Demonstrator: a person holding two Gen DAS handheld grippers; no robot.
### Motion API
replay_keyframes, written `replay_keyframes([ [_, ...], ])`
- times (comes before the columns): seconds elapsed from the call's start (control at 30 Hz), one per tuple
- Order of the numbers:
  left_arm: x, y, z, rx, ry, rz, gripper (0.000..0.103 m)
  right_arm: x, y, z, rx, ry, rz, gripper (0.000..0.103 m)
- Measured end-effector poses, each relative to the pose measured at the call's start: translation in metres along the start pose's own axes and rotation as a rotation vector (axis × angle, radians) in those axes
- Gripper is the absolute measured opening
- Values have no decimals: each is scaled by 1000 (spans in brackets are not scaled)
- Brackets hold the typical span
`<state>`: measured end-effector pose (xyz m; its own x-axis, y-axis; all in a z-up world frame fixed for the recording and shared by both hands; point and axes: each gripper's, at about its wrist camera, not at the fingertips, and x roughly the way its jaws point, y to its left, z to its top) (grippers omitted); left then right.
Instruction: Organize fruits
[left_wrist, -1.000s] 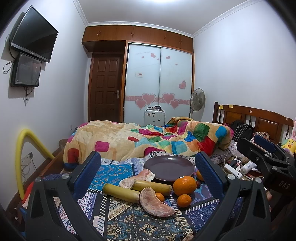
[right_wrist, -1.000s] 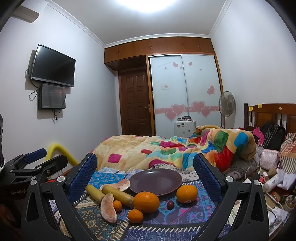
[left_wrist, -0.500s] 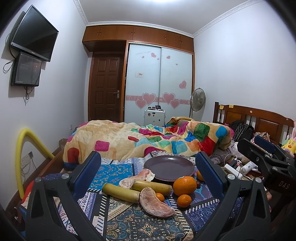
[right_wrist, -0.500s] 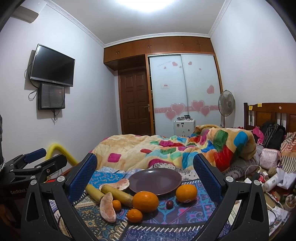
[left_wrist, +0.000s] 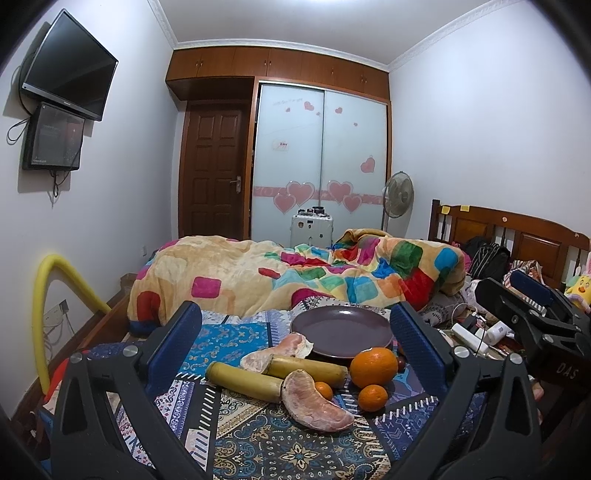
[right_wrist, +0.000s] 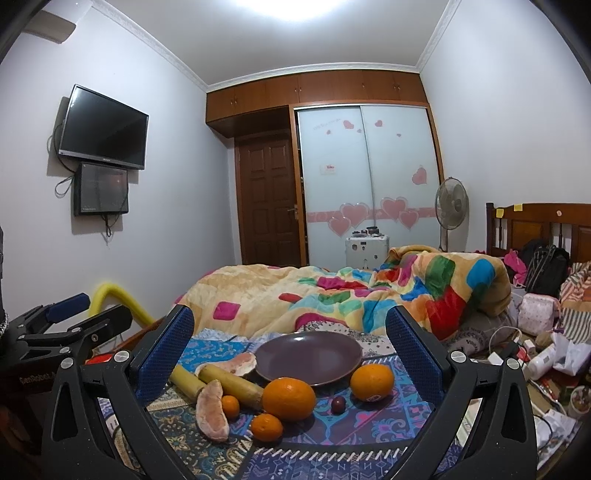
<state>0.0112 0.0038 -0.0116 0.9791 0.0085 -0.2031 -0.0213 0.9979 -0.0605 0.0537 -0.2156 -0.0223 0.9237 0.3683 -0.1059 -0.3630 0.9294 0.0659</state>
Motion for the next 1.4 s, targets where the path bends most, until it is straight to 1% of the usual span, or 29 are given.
replay_keyframes([
  [0.1, 9, 1, -3, 6, 32, 2, 103, 8, -7, -5, -7, 33, -18, 103],
  [0.2, 25, 3, -8, 15, 92, 14, 103, 18, -15, -10, -34, 77, -43, 103],
  [0.3, 48, 9, -17, 9, 181, -1, 103, 31, -25, -18, -74, 140, -80, 103],
  [0.37, 65, 13, -24, -6, 246, -13, 103, 39, -36, -25, -87, 187, -88, 103],
  [0.47, 89, 17, -35, -21, 322, -19, 103, 50, -47, -33, -113, 256, -94, 103],
  [0.53, 99, 18, -41, -25, 356, -15, 103, 57, -52, -39, -118, 308, -78, 103],
  [0.67, 112, 17, -58, -30, 439, -39, 103, 68, -56, -51, -125, 386, -47, 103],
  [0.8, 121, 7, -72, -9, 497, -46, 103, 71, -54, -61, -118, 437, -4, 103],
  [0.9, 127, 0, -79, -6, 527, -54, 103, 71, -47, -63, -124, 446, 22, 102],
  [0.97, 131, -4, -84, -16, 545, -64, 103, 68, -41, -64, -133, 452, 46, 98],
  [1.03, 137, -5, -88, -15, 568, -61, 103, 69, -36, -66, -135, 460, 62, 90],
  [1.07, 139, -5, -91, -15, 584, -59, 102, 69, -35, -67, -135, 465, 72, 88],
  [1.13, 140, -3, -94, -26, 597, -75, 97, 71, -32, -69, -130, 472, 90, 82],
  [1.17, 139, 0, -95, -37, 605, -89, 96, 71, -30, -70, -127, 477, 102, 81],
  [1.23, 135, 5, -95, -42, 622, -108, 87, 73, -26, -71, -119, 485, 117, 76],
  [1.27, 133, 7, -95, -39, 628, -110, 84, 74, -23, -72, -108, 492, 134, 75],
  [1.37, 126, 15, -98, -28, 651, -122, 80, 79, -16, -76, -86, 510, 175, 73],
  [1.4, 124, 17, -99, -26, 655, -123, 78, 81, -13, -78, -84, 519, 187, 69],
])
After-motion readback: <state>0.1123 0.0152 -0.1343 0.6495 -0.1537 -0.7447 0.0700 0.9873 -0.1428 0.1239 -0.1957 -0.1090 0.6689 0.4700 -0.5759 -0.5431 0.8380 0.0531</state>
